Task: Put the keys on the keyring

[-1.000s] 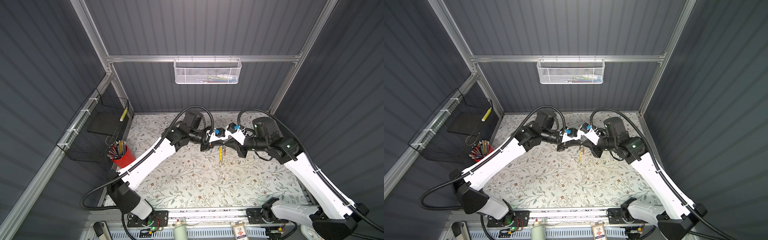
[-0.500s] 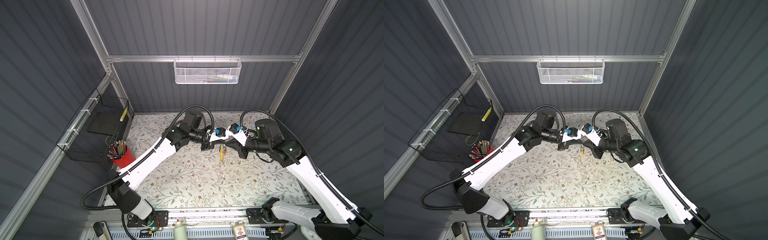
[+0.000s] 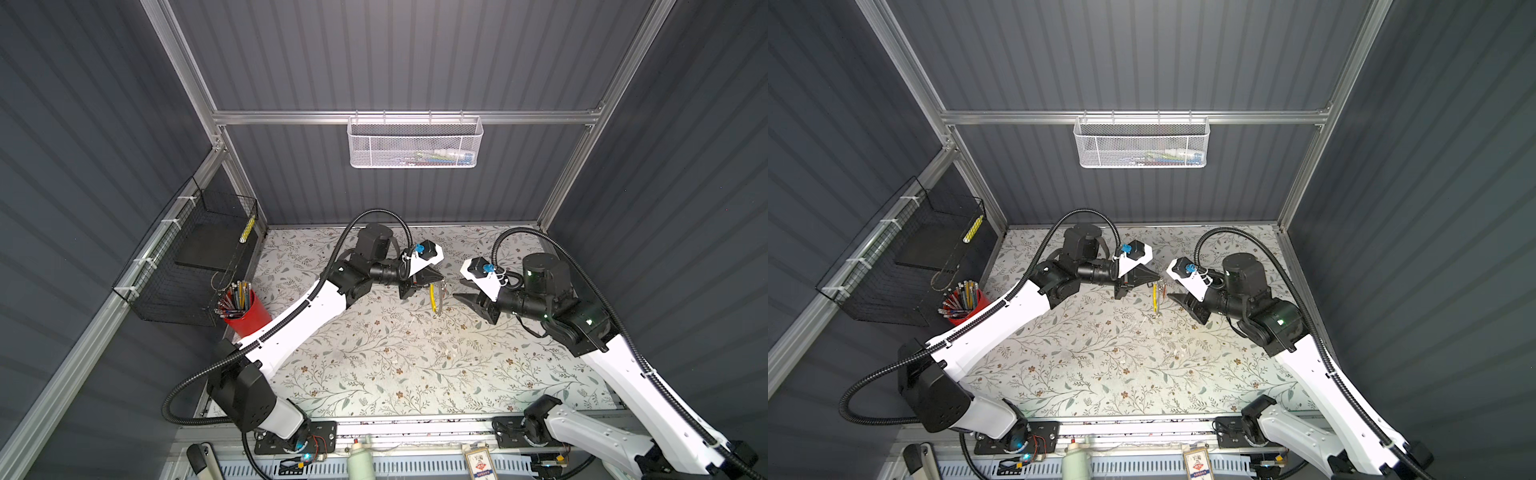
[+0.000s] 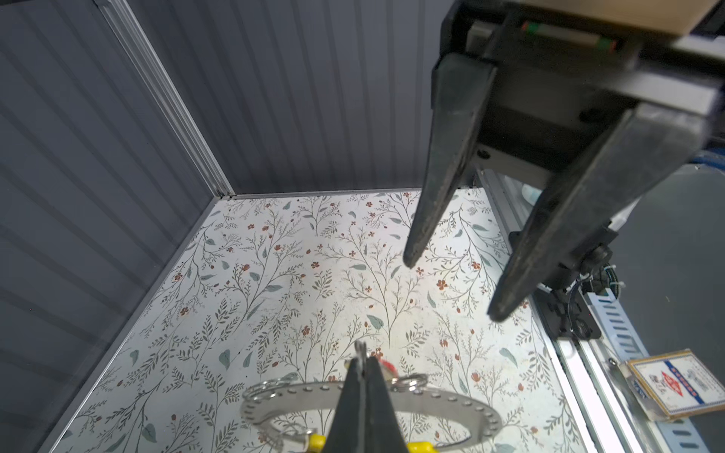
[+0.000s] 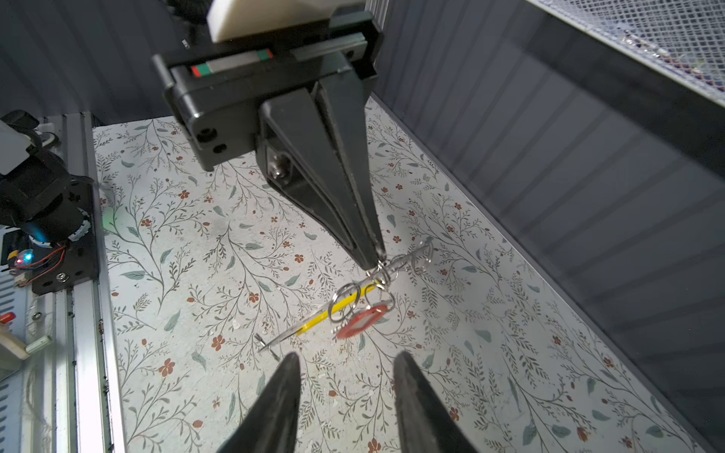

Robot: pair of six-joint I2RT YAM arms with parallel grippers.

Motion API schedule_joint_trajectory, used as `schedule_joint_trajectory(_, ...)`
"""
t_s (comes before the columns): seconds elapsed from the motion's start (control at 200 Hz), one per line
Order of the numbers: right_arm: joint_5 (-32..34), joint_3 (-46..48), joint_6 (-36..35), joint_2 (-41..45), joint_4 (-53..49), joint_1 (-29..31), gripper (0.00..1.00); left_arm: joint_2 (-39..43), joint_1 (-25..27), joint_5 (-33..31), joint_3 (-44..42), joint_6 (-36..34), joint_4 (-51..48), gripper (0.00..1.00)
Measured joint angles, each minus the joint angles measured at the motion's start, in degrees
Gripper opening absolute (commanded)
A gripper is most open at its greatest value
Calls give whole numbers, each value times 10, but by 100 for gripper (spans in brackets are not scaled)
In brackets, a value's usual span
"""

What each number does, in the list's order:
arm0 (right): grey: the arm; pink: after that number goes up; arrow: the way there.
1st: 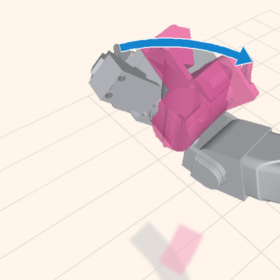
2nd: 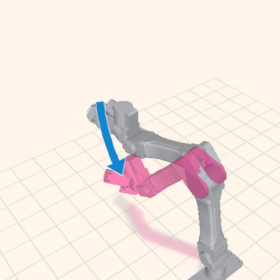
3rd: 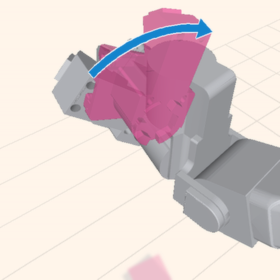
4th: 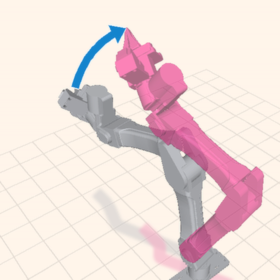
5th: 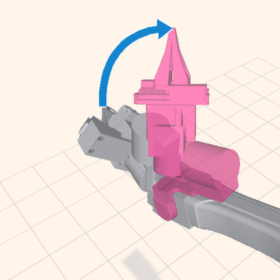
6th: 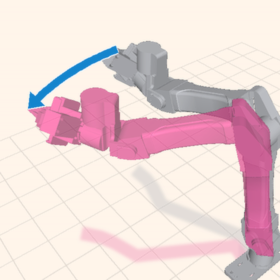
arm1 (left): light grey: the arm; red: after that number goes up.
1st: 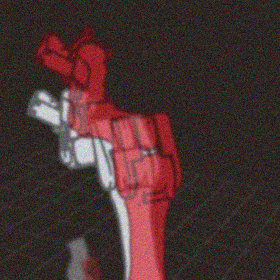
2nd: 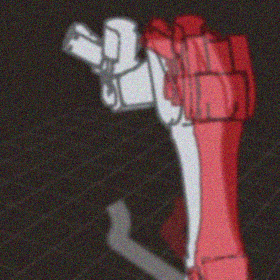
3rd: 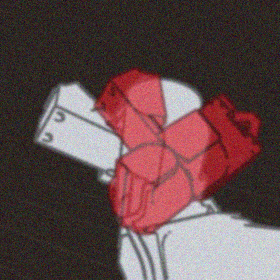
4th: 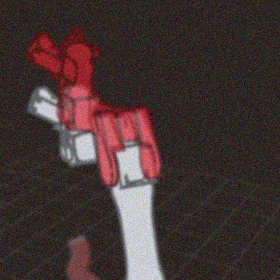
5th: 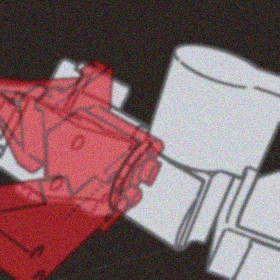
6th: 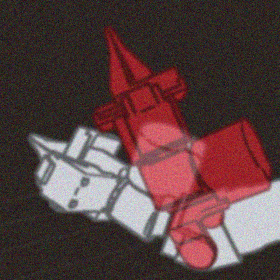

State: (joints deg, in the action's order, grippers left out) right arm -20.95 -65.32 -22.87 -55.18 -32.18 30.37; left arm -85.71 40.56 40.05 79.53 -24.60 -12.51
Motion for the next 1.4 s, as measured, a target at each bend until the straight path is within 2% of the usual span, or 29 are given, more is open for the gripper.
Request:
schedule_joint_trajectory(0.225,29,1,30,-18,29,0,44,23,0,1,-31,57,96,0)
schedule_joint_trajectory(0.545,30,1,59,-41,73,0,48,24,0,5,-61,124,207,0)
schedule_joint_trajectory(0.745,29,1,59,-53,94,0,44,24,0,6,-73,151,254,0)
schedule_joint_trajectory(1.316,9,1,13,-53,124,20,9,36,0,11,-93,209,356,0)
schedule_joint_trajectory(1.401,10,1,10,-53,126,20,8,36,0,11,-101,220,369,0)
